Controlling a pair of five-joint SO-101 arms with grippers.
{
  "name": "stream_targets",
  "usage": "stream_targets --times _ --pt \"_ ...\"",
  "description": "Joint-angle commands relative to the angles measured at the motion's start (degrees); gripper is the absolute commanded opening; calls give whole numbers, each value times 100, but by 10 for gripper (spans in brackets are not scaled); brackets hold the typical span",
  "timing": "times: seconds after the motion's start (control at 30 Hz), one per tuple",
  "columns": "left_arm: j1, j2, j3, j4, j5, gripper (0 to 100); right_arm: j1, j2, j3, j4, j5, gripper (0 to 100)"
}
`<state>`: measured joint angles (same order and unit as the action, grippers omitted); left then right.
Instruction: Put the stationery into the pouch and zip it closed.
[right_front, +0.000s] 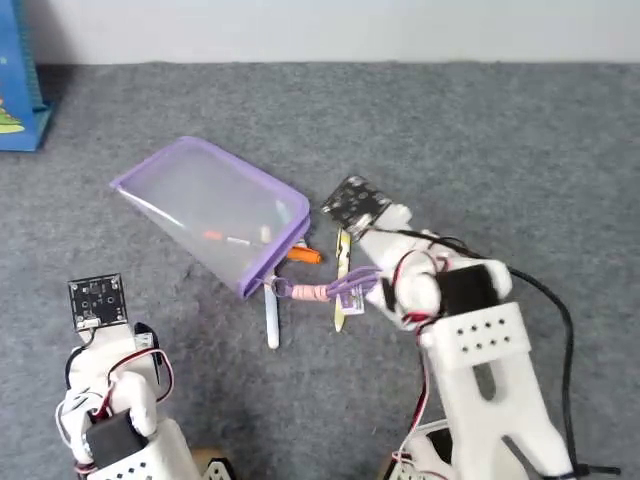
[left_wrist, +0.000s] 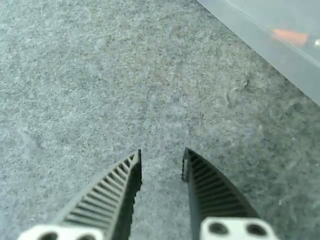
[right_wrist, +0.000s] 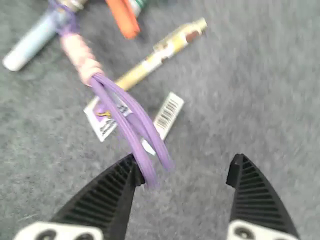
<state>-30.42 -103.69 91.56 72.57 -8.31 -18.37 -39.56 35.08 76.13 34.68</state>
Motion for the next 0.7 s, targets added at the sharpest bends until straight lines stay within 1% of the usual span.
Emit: stream_targets --times 0.0,0.1,0.23,0.33,0.43,0.53,0.67 --pt "-26 -79 -66 -141 44 137 -207 -163 -475 -40 -211 275" --pt "-26 -79 -57 -141 44 137 75 -13 -1108 321 -378 276" --pt "-26 -79 -57 -141 44 137 330 382 -2119 1684 -378 275" --pt "-26 -79 -57 -141 44 137 435 840 -2338 2598 -378 275" --pt "-26 -79 -48 -141 44 137 629 1314 -2075 2633 -378 275" --pt "-26 -79 -48 -141 44 137 804 1815 -1776 2431 -378 275" --pt "-26 -79 -40 -141 44 137 822 2255 -1591 2396 -378 275"
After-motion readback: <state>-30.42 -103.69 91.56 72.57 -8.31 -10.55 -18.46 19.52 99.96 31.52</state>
